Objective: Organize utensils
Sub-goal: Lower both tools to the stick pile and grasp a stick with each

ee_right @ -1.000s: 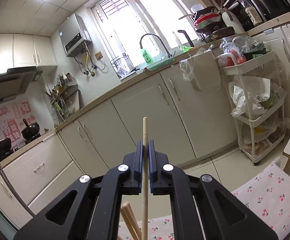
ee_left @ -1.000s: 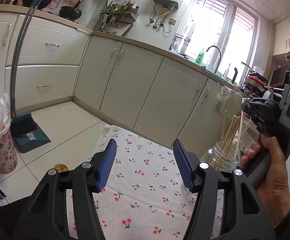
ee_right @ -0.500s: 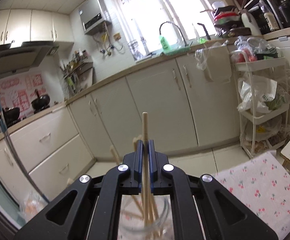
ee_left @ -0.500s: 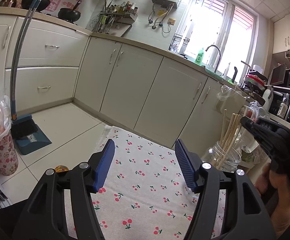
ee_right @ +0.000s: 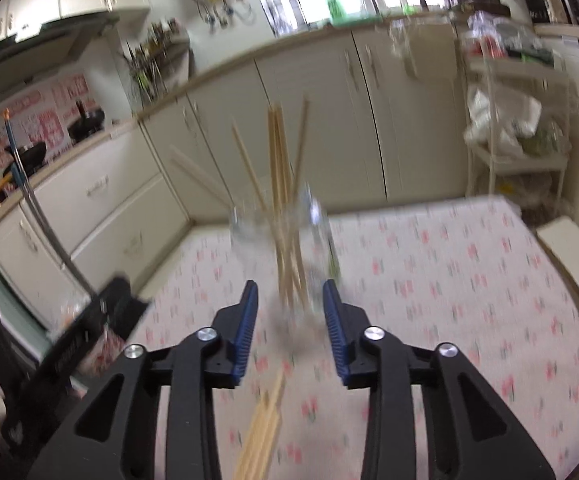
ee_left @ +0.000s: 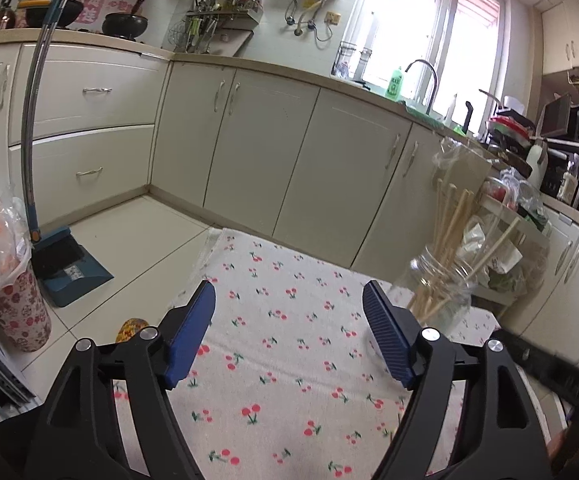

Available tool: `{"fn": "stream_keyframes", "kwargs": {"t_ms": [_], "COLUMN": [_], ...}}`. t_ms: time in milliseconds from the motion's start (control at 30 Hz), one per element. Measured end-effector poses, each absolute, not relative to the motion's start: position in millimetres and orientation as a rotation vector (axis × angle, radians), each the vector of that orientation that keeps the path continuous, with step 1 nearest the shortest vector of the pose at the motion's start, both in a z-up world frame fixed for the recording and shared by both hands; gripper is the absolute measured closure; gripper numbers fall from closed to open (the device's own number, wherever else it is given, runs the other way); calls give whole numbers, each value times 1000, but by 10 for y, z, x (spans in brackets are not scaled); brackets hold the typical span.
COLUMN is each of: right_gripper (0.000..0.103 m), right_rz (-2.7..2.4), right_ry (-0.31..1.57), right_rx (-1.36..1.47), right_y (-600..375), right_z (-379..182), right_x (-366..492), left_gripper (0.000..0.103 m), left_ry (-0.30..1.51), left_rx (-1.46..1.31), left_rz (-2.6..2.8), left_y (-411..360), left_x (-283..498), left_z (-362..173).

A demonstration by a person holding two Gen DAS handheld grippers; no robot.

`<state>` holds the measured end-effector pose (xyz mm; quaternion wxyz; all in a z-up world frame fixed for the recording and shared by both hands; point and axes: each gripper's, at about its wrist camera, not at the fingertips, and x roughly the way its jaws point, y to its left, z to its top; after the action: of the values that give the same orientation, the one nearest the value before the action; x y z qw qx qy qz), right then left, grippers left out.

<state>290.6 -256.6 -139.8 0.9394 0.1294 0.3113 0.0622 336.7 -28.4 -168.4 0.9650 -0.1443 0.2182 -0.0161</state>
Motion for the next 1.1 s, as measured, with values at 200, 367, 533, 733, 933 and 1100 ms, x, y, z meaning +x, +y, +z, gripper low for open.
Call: {"fn": "stream_keyframes", "kwargs": {"t_ms": [200,367,533,733,933,1100], "right_gripper": [68,68,68,67,58,57], "right_rz": [138,127,140,127,97,40], "right_ry": [795,869,894,935,935,936], "right_rx": [220,200,176,136,74,98], "right_y": [-2461,-2379,-2263,-2185,-2153,-2303], "right_z": [-1737,-1899,-1924,-1997,-1997,-1984], "right_x": [2598,2554,2519,2484,2467,2464], "left_gripper": [24,20,18,16,12,11], "left_ry": [510,559,591,626,655,696], "left_rx": [-239,-228,-244,-260,-292,-348], "left_rz": [-60,-58,-51,-52,-52,-49], "left_y": [-410,-422,-385,-370,-333,-253], "left_x": [3228,3179,3181,3213,3253,3314], "left_z": [-1750,-1809,-1826,-1869,-1915,-1999]}}
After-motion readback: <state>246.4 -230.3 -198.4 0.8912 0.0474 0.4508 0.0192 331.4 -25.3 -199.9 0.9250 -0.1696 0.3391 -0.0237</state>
